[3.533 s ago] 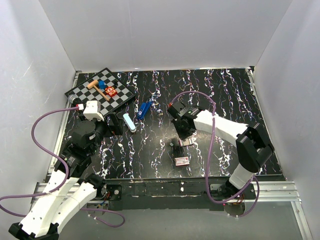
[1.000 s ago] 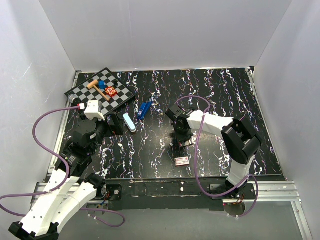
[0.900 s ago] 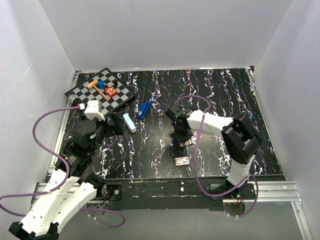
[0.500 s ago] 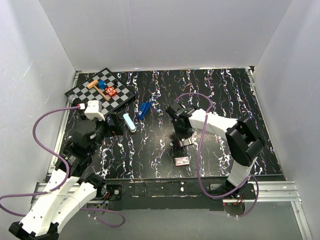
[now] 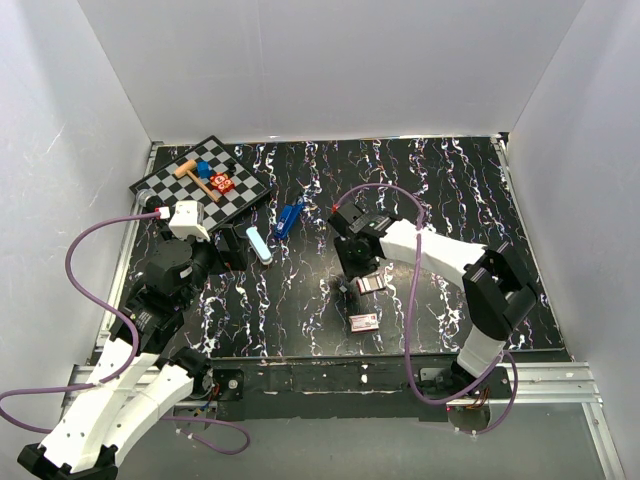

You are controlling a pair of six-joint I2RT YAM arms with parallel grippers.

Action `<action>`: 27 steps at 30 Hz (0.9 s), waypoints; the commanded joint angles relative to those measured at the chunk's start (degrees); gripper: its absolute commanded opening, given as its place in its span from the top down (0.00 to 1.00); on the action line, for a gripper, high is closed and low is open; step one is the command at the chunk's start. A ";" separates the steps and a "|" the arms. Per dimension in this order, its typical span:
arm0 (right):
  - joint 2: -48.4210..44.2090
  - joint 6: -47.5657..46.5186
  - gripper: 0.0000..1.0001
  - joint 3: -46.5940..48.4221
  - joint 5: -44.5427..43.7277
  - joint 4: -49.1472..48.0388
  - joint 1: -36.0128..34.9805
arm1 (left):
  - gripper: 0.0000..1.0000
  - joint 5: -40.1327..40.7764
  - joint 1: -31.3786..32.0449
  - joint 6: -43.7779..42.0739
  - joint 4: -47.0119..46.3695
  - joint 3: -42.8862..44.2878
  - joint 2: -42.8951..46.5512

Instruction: Unload the staples from the stapler

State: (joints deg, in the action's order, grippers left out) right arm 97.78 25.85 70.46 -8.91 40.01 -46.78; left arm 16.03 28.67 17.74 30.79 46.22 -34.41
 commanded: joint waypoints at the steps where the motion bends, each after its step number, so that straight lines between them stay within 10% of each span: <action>1: -1.10 -1.50 0.57 4.68 3.28 -1.69 -2.34 | 0.02 -0.12 -0.28 -0.60 -1.43 -0.16 0.31; 27: 9.45 -11.43 0.54 8.12 4.42 0.77 -4.54 | 0.02 -0.21 -0.36 -0.60 -1.34 -0.16 0.14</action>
State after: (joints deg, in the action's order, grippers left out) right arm 106.43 15.86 76.09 -4.91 40.16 -51.09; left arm 15.86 28.62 17.74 30.79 46.22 -34.41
